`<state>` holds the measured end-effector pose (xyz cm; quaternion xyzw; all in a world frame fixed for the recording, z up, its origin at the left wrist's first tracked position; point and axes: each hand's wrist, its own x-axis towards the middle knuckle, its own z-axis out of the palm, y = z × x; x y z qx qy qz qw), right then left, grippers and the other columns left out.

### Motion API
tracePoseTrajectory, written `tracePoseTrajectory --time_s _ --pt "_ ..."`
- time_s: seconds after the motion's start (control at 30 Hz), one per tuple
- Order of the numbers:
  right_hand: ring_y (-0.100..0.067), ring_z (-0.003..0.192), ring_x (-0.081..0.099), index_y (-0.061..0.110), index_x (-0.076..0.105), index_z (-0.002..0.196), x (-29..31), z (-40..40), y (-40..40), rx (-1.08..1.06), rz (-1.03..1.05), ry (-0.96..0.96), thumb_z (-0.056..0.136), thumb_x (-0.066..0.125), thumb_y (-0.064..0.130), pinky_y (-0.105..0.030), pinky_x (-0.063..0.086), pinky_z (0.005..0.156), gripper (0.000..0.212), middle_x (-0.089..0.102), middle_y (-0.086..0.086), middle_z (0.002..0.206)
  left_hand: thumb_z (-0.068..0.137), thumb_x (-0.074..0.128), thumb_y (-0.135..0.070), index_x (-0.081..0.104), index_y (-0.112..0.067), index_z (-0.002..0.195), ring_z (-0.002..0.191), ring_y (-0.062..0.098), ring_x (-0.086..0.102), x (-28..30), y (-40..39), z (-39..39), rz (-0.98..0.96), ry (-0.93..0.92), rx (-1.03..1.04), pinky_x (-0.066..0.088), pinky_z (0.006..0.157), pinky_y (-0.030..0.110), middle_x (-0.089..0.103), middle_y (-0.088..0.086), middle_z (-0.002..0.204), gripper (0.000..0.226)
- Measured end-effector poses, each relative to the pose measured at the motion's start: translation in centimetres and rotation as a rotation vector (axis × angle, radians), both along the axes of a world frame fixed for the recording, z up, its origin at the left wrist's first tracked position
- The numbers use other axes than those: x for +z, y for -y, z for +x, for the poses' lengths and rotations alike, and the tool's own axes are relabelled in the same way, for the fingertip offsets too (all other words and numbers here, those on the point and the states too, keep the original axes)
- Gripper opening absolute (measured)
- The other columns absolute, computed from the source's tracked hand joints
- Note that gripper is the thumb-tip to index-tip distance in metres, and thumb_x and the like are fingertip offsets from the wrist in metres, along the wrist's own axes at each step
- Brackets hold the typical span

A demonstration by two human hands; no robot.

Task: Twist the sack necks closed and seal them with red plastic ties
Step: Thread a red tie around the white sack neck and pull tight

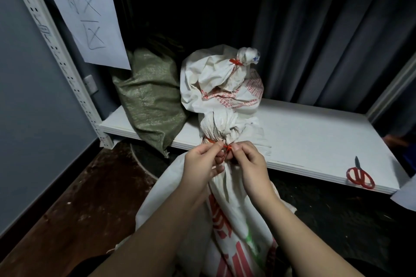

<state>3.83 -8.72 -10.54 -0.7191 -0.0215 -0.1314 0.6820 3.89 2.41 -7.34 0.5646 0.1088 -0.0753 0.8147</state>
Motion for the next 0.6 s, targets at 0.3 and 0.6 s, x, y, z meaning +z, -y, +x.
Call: tracePoseTrajectory --time_s 0.3,0.6 --pt "0.009 0.096 0.052 0.001 0.069 0.074 -0.07 -0.58 -0.76 -0.195 -0.192 0.122 0.092 0.059 0.01 -0.001 0.033 0.082 0.022 0.053 0.004 0.101 0.094 0.055 -0.011 0.063 -0.011 0.079 0.049 0.004 0.06 0.23 0.25 -0.1 -0.189 -0.096 0.095 0.049 0.049 0.015 0.059 -0.003 0.06 0.017" --pt "0.008 0.095 0.055 0.004 0.071 0.074 -0.02 -0.56 -0.91 -0.205 -0.223 0.14 0.091 0.06 0.011 -0.002 0.034 0.081 0.022 0.057 0.013 0.1 0.093 0.058 -0.015 0.062 -0.017 0.077 0.054 0.001 0.059 0.23 0.16 -0.05 -0.107 -0.093 0.097 0.049 0.056 0.017 0.06 -0.008 0.06 0.016"
